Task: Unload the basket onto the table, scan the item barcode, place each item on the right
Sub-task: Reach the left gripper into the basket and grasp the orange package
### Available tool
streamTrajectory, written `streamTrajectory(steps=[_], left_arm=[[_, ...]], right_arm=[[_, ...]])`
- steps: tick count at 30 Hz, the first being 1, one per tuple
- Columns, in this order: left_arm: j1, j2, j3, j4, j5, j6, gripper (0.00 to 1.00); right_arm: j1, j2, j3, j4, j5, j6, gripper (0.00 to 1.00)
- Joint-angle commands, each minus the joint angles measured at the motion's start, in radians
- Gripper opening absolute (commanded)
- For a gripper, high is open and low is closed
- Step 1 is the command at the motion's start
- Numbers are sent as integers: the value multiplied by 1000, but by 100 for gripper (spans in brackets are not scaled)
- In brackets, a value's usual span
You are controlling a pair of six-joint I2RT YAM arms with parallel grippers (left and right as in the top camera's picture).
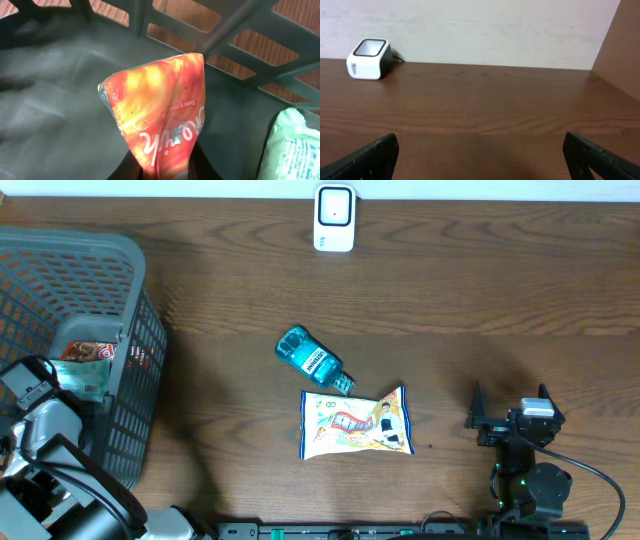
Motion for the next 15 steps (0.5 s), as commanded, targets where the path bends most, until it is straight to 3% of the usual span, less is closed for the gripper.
streamTrajectory(steps=[1,7,15], left_arm=[[5,-65,-1,-14,49,97,8],[5,-333,31,0,308,120,7],[-43,-747,58,277,905,63,8]], right_arm=[[5,-2,-1,-4,0,2,99],[5,-2,-1,-4,0,2,99],[5,-2,-1,-4,0,2,99]])
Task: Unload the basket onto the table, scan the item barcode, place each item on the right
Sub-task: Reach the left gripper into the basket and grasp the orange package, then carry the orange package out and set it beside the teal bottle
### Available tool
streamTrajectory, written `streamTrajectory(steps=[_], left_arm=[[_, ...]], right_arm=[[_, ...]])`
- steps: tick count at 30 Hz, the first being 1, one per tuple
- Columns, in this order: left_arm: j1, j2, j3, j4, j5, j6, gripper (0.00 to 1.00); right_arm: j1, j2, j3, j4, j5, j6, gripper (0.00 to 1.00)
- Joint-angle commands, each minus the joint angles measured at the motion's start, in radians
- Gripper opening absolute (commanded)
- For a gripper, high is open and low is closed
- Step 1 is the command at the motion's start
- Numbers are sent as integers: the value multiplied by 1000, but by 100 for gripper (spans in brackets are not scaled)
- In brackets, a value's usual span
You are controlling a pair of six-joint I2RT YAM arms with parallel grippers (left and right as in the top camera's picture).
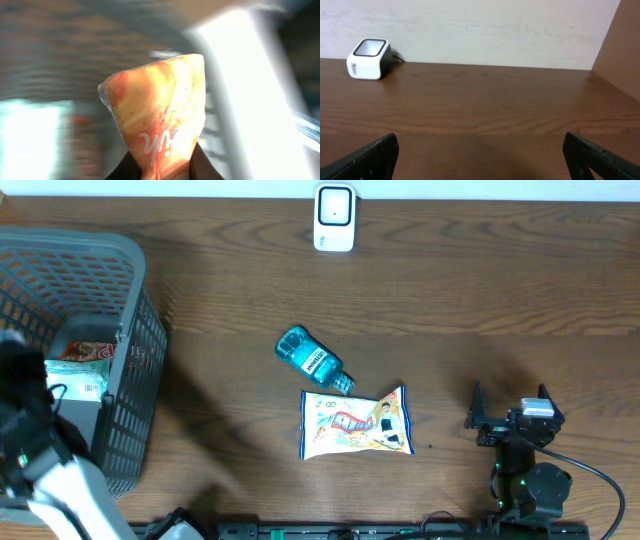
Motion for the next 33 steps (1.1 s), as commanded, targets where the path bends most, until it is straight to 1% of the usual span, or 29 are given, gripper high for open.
streamTrajectory(steps=[1,3,5,7,8,10,13,14,16,18,21,24,25,26,27,29,31,32,33], left_arm=[[-70,-136,25,68,342,-45,7],[-176,-178,25,104,399,-52,8],[-327,-192,24,106,404,-34,7],[-479,-181,24,106,388,25,7],[-581,-166,24,105,356,65,7],[-779,-115,24,105,257,129,7],[-1038,2,24,107,46,175,7],[-1192,110,24,120,-108,180,8],[-1302,219,24,156,-206,180,7],[-1395,344,24,213,-269,179,7],[-1484,545,25,335,-301,175,8],[-1520,690,25,416,-304,167,8],[-1527,772,25,449,-303,124,8],[-1529,812,25,456,-304,94,9],[-1528,841,25,463,-303,79,11],[-1528,890,25,466,-303,72,24],[-1529,913,25,460,-301,73,42],[-1529,915,25,457,-300,74,53],[-1529,914,25,459,-300,74,61]], right_arm=[[5,-2,-1,-3,0,2,99],[5,-2,-1,-3,0,2,99],[5,-2,-1,-3,0,2,99],[5,-2,-1,-3,0,2,99],[5,-2,-1,-3,0,2,99],[5,-2,-1,-3,0,2,99],[5,-2,-1,-3,0,3,99],[5,-2,-1,-3,0,2,99],[5,-2,-1,-3,0,2,99],[5,-2,-1,-3,0,3,99],[5,-2,-1,-3,0,2,99],[5,-2,-1,-3,0,2,99],[5,-2,-1,-3,0,2,99],[5,-2,-1,-3,0,3,99],[5,-2,-1,-4,0,2,99],[5,-2,-1,-4,0,2,99],[5,-2,-1,-3,0,2,99],[5,-2,-1,-3,0,2,99],[5,-2,-1,-4,0,2,99]])
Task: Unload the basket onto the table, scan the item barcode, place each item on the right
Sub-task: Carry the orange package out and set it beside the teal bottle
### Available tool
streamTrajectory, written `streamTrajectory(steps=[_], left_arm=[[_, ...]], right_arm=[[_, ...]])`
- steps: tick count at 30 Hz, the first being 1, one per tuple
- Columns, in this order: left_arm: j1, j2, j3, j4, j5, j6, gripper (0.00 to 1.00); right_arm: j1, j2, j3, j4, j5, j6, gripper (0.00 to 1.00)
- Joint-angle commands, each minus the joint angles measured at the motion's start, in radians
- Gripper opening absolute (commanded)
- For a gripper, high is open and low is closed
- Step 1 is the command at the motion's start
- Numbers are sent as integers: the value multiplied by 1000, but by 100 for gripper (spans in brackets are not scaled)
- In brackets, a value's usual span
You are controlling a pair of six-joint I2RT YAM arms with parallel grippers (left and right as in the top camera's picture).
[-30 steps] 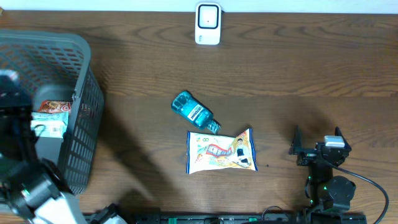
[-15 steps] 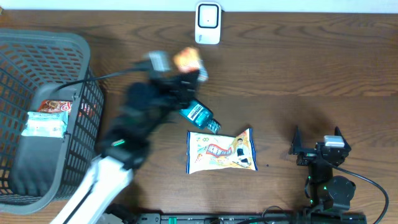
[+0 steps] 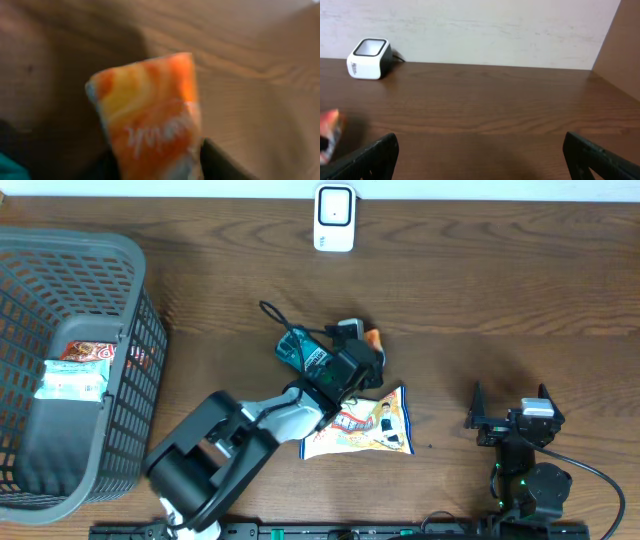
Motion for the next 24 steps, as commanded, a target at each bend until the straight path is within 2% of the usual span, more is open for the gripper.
streamTrajectory(steps=[1,3,4,5,7,9,15,17,19,24], left_arm=[[2,-10,6,10,-25,-11,70],[2,-34,16,10,-7,12,79],[2,-51,24,10,18,51,83],[2,-106,58,-31,67,131,93],[4,-174,102,-138,64,183,93],[23,-297,179,-361,-31,240,93],[143,-544,343,-789,-295,316,98],[209,-609,386,-873,-328,342,100],[307,-678,432,-941,-331,357,98],[618,-798,491,-1021,-330,356,98]], right_arm=[[4,-2,-1,-4,0,2,99],[4,-2,-1,-4,0,2,99],[4,-2,-1,-4,0,2,99],[4,-2,-1,-5,0,3,99],[4,-2,-1,-5,0,2,99],[4,-2,-1,-4,0,2,99],[4,-2,-1,-4,0,2,99],[4,-2,-1,-5,0,2,99],[4,-2,-1,-4,0,3,99],[4,-2,-1,-4,0,2,99]])
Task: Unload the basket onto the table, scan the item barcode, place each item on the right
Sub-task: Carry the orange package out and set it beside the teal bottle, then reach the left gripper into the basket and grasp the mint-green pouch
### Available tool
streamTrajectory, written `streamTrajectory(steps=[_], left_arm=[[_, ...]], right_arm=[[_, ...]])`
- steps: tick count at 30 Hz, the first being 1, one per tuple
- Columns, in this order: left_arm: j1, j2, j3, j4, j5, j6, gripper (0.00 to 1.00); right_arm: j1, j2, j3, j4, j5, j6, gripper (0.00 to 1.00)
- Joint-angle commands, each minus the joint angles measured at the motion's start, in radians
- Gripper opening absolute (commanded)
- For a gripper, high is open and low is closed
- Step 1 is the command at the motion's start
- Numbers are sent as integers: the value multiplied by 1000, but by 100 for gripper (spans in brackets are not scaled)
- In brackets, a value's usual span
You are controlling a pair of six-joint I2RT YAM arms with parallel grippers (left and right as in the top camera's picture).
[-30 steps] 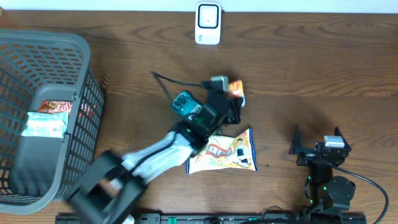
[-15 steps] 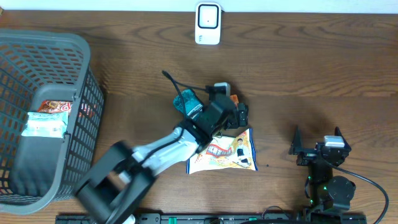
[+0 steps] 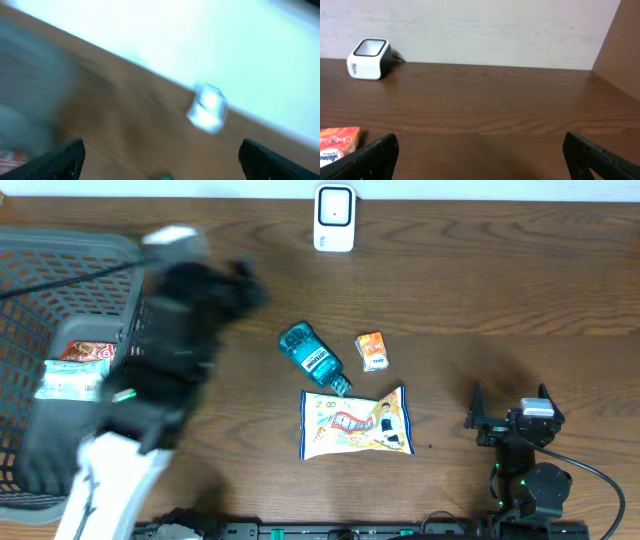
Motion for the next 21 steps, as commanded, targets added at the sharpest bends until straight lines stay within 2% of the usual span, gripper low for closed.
streamTrajectory(steps=[1,6,9,14,21], left_arm=[[214,-61,35,-46,-47,31,98],[587,-30,37,-163,-4,-51,98],[800,84,37,-209,136,-116,98],[931,282,37,-229,179,-176,98],[947,552,37,-179,175,-224,98]], right_arm=[[4,-2,-1,-4,0,2,99],[4,-2,-1,-4,0,2,99],[4,-2,-1,-4,0,3,99],[4,-2,-1,-4,0,2,99],[4,-2,-1,-4,0,3,99]])
